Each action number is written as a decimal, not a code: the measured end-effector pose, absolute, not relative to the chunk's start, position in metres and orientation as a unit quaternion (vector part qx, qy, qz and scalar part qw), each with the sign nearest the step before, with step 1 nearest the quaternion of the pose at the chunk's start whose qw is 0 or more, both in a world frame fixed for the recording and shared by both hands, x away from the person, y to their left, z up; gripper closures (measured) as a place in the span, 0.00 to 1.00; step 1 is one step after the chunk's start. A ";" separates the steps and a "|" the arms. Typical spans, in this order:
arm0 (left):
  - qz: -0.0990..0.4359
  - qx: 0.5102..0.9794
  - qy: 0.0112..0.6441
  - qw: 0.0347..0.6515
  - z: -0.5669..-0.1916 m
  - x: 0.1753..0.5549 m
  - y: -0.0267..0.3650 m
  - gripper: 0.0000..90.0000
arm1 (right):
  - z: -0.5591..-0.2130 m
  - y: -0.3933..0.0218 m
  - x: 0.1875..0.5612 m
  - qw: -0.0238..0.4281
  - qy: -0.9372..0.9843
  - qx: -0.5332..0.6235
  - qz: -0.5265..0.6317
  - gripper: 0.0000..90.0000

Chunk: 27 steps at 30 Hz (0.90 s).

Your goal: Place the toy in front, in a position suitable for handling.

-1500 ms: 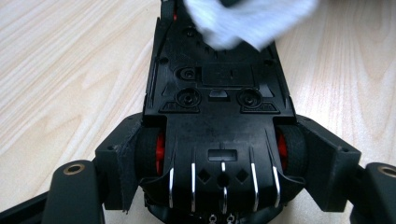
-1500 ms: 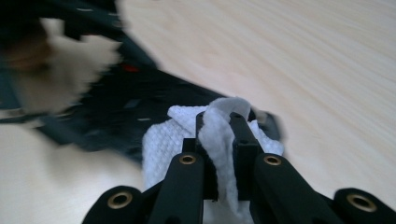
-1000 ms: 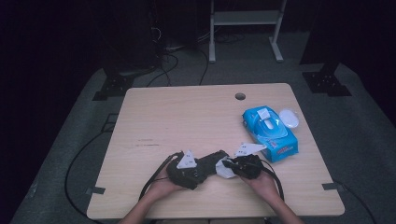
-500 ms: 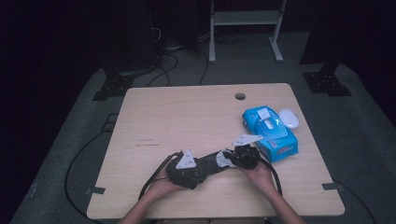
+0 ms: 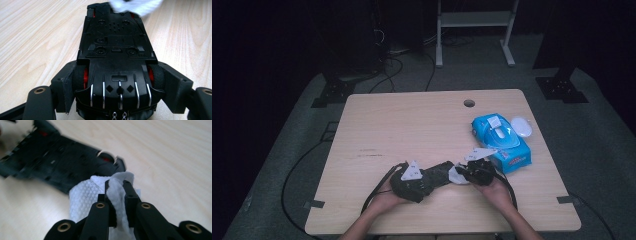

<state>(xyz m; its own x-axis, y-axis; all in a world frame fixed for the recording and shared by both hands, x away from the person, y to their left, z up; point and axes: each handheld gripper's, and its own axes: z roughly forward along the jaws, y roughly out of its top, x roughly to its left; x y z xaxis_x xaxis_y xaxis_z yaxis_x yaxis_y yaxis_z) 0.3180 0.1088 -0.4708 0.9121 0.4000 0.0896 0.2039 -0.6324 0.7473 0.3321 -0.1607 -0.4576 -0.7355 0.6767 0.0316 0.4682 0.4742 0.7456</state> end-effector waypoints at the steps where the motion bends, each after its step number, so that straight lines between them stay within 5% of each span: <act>1: 0.124 0.896 0.168 0.392 -0.471 0.318 0.109 0.28 | -0.458 -0.162 0.329 0.131 0.849 0.334 0.387 0.94; 27: 0.125 0.894 0.171 0.395 -0.473 0.320 0.112 0.28 | -0.451 -0.102 0.325 0.120 0.854 0.273 0.426 0.94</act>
<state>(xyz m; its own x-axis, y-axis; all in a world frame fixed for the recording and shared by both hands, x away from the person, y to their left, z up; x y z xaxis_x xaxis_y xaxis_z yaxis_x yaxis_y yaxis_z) 0.3197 0.1116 -0.4727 0.9104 0.4041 0.0886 0.2063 -0.6291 0.7494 0.3247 -0.1020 -0.4509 -0.8222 0.5685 0.0273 0.3636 0.4878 0.7937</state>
